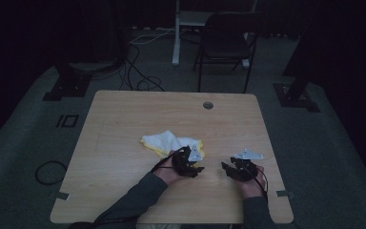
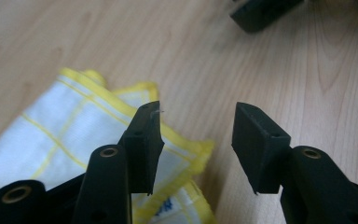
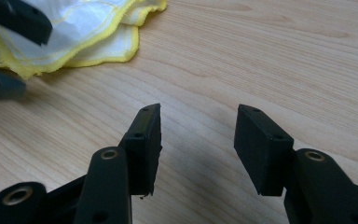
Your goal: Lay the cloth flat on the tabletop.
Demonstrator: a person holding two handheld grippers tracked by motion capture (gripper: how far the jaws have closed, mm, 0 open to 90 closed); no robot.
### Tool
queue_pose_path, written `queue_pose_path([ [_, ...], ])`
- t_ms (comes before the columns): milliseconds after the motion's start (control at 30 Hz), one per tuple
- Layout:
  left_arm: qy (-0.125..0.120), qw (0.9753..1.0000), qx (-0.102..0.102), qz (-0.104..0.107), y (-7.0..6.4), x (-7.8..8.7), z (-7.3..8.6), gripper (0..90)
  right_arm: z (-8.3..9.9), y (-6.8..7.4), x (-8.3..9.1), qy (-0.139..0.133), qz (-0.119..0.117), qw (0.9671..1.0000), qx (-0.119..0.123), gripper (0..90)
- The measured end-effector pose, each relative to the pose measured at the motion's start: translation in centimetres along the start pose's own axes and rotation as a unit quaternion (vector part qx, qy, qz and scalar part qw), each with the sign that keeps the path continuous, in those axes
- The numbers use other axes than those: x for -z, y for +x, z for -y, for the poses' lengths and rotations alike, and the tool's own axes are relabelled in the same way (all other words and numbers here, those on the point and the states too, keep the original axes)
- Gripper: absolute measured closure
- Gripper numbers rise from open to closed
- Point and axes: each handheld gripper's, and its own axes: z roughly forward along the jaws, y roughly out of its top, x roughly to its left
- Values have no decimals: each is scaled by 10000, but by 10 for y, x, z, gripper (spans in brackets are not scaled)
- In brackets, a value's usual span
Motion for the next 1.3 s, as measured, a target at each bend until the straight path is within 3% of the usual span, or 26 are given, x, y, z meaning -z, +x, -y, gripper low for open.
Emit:
queue_pose_path([
  [67,68,9999,-57,-87,-3,-3,1,527,0,0,0,7,4,10000,-10,509],
  [133,173,9993,-79,-322,-4,-5,0,565,0,1,-1,23,10,10000,-6,507],
  [267,237,9983,-36,-540,0,-5,0,780,0,2,-1,19,-7,10000,30,507],
  [367,88,9987,159,-471,5,0,-1,877,0,2,-1,29,-24,10000,31,510],
  [467,-23,9981,359,-494,12,5,-3,888,0,3,-1,31,-38,10000,28,511],
  [767,-217,9957,528,-725,24,19,-6,894,-1,8,-2,40,-96,9999,81,510],
  [1033,-370,9910,903,-916,45,32,-3,899,-2,10,-3,37,-135,9998,119,510],
  [1300,-438,9863,1101,-1151,65,46,3,898,-6,14,-4,-28,-175,9997,149,553],
])
